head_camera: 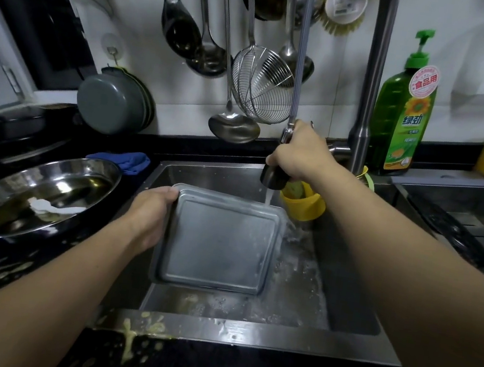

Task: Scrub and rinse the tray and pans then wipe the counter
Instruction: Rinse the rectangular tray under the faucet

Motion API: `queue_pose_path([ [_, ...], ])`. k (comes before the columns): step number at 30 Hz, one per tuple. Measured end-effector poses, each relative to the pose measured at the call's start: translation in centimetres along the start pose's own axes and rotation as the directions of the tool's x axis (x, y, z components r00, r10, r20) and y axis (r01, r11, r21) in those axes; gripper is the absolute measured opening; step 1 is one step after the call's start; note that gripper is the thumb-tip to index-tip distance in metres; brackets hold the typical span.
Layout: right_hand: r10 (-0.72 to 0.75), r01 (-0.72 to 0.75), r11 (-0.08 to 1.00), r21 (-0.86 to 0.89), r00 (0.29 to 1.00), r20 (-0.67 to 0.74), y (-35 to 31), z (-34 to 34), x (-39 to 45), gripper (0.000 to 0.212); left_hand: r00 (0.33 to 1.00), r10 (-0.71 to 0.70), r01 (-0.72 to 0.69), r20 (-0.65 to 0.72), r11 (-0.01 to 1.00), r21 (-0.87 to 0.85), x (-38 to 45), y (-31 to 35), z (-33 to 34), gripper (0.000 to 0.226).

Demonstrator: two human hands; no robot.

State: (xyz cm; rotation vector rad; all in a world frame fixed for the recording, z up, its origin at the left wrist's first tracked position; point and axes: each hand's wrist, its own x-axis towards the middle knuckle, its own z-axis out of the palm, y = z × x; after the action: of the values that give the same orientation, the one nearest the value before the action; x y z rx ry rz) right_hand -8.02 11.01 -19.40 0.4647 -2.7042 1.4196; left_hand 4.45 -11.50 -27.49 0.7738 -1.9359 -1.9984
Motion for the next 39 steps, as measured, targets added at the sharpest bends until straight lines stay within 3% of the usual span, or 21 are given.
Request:
queue_pose_path([
  [5,0.022,-0.028,0.993,0.117,0.998,0.051,-0.9,1.0,-0.5,0.049,0.998,0.005,-0.008,0.059,0.999,0.049,0.0,0.0,1.3,0.035],
  [11,0.037,-0.055,0.979,0.196,0.995,0.096,-2.4,2.3,-0.8,0.044,0.988,0.012,-0.035,0.155,0.989,0.147,-0.4,0.3,3.3,0.030],
  [20,0.011,-0.054,0.944,0.326,0.991,0.133,-4.1,4.1,-1.2,0.047,0.983,0.033,-0.064,0.182,0.984,0.167,-1.0,1.2,4.0,0.030],
  [28,-0.008,-0.047,0.939,0.340,0.987,0.158,-4.5,4.1,-1.9,0.048,0.998,0.013,-0.019,0.061,0.995,0.097,-1.8,2.0,4.9,0.036],
  [39,0.025,-0.076,0.965,0.249,0.979,0.202,-3.3,1.4,-3.5,0.029,0.990,-0.105,0.083,-0.097,0.974,-0.209,-1.1,2.2,6.0,0.027],
])
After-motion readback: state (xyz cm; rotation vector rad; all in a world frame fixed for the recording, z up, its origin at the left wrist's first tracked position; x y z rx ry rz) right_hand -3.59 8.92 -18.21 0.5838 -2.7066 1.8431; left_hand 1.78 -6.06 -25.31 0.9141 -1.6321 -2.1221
